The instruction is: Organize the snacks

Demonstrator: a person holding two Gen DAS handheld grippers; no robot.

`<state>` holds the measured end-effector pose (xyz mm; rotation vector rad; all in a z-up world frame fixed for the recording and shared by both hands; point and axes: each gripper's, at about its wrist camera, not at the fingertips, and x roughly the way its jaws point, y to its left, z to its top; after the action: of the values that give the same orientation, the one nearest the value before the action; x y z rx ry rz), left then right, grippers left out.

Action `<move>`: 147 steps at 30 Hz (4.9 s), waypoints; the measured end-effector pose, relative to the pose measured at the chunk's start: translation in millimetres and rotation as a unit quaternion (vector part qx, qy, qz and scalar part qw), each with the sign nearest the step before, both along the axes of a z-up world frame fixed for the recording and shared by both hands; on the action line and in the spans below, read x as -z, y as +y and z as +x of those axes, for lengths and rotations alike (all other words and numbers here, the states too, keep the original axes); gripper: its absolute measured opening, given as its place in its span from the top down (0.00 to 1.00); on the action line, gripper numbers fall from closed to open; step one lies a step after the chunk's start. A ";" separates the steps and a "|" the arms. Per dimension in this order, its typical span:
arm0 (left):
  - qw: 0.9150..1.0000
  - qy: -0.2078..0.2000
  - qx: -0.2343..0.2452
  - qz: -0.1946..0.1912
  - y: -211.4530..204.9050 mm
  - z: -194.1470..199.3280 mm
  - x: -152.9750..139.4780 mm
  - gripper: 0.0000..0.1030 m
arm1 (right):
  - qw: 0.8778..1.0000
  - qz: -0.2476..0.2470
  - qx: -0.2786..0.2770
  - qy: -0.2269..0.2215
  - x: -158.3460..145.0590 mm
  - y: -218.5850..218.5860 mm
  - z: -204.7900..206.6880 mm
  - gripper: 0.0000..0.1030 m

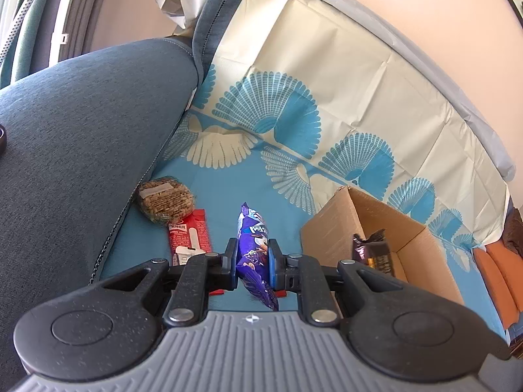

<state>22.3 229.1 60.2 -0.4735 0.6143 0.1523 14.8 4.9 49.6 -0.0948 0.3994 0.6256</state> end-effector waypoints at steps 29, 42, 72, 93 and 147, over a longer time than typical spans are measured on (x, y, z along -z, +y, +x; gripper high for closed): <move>0.987 -0.090 0.136 0.017 -102.1 46.6 -4.1 0.82 | 0.989 0.017 0.145 -0.019 -14.8 -126.3 37.9 0.60; 0.968 -0.132 0.212 0.024 -164.9 46.4 -5.3 0.82 | 0.967 0.058 0.244 0.032 -2.1 -166.5 63.7 0.60; 0.980 -0.091 0.170 0.056 -142.3 33.4 -2.7 0.71 | 0.958 0.068 0.277 0.023 -5.0 -120.0 54.1 0.27; 1.000 0.018 -0.013 0.019 8.4 -27.8 7.7 0.68 | 0.984 0.118 0.124 0.053 -12.4 -45.6 23.8 0.27; 0.981 0.166 -0.079 0.063 20.0 32.2 108.1 0.60 | 0.972 -0.047 0.150 0.177 108.9 104.6 140.6 0.32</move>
<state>54.6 249.1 -47.9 -0.3760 0.8877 0.4250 155.4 109.6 -59.4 -0.0120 0.7741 0.3225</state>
